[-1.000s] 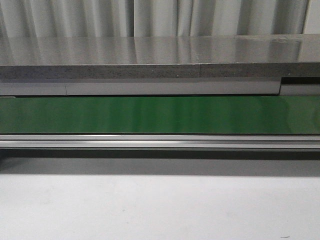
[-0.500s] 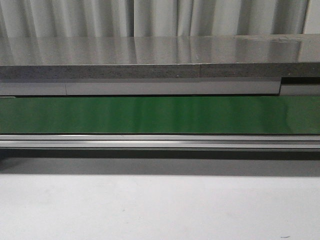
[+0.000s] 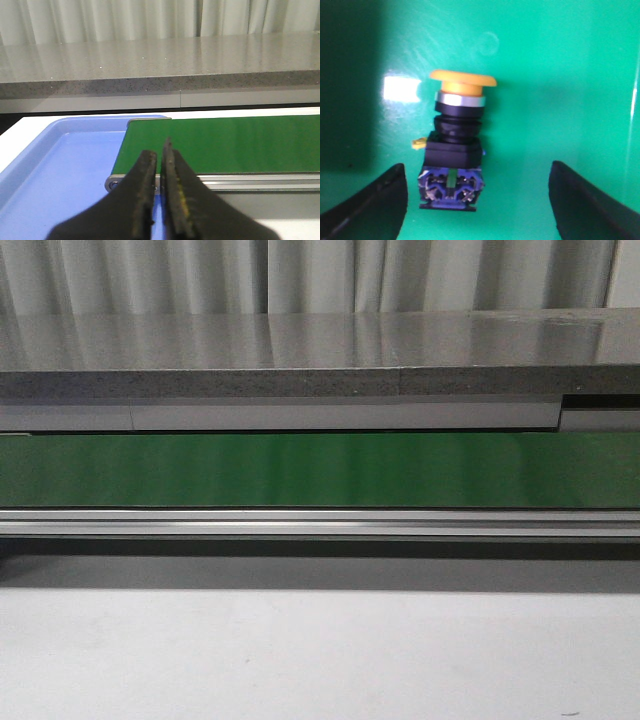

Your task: Move button from right to left

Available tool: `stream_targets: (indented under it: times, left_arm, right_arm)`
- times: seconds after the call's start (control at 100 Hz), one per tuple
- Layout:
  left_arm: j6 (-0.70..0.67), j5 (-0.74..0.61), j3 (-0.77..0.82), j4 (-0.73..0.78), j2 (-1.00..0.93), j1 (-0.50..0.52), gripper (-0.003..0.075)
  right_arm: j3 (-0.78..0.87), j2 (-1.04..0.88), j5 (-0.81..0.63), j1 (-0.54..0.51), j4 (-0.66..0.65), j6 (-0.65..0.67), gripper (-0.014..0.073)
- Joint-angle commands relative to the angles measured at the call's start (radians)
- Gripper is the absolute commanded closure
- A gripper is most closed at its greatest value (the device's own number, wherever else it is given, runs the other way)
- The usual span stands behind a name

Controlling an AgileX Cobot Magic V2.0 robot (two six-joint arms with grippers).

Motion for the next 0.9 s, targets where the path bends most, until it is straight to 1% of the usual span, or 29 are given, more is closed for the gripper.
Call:
stream_targets:
  times: [0.0,0.24,0.4,0.51,0.53,0.54,0.55,0.6,0.62,0.63,0.64,0.69,0.74,0.89]
  left_arm:
    - [-0.008,-0.080,0.039,-0.003,-0.034,-0.009,0.0715]
    - [-0.008,-0.080,0.039,-0.003,-0.034,-0.009,0.0715]
    - [-0.008,-0.080,0.039,-0.003,-0.034,-0.009,0.0715]
    - [-0.008,-0.080,0.039,-0.003,-0.034,-0.009,0.0715]
    - [-0.008,-0.080,0.039,-0.003,-0.034,-0.009,0.0715]
    - [-0.008,-0.080,0.039,-0.003,-0.034,-0.009,0.0715]
    - [-0.008,-0.080,0.039,-0.003,-0.034,-0.009,0.0715]
    - [-0.008,-0.080,0.039,-0.003,-0.034,-0.009,0.0715]
    - [-0.008,-0.080,0.039,-0.003,-0.034,-0.009,0.0715]
    - [-0.008,-0.080,0.039,-0.003,-0.034,-0.009,0.0715]
    - [-0.008,-0.080,0.039,-0.003,-0.034,-0.009,0.0715]
    - [-0.008,-0.080,0.039,-0.003,-0.034,-0.009,0.0715]
    - [-0.008,-0.080,0.039,-0.003,-0.034,-0.009,0.0715]
    - [-0.008,-0.080,0.039,-0.003,-0.034,-0.009,0.0715]
  right_arm:
    - [-0.033,-0.024,-0.039,-0.007,0.008,-0.019,0.0045]
    - [-0.033,0.023,-0.037,-0.007,0.060,-0.055,0.0045]
    - [-0.034,0.047,-0.041,-0.007,0.070,-0.064,0.0055]
    - [-0.038,0.066,-0.035,-0.007,0.072,-0.064,0.0131]
    - [-0.038,0.068,-0.035,-0.007,0.072,-0.064,0.0162]
    - [-0.038,0.067,-0.035,-0.007,0.072,-0.064,0.0162]
    - [-0.038,0.068,-0.035,-0.007,0.072,-0.064,0.0187]
    - [-0.038,0.068,-0.039,-0.007,0.072,-0.064,0.0242]
    - [-0.040,0.068,-0.040,-0.007,0.072,-0.064,0.0276]
    - [-0.042,0.068,-0.040,-0.007,0.072,-0.064,0.0276]
    - [-0.043,0.067,-0.040,-0.007,0.072,-0.064,0.0300]
    - [-0.053,0.066,-0.033,-0.007,0.072,-0.064,0.0340]
    - [-0.060,0.060,-0.025,-0.007,0.072,-0.064,0.0354]
    - [-0.071,0.005,-0.014,-0.007,0.075,-0.063,0.0354]
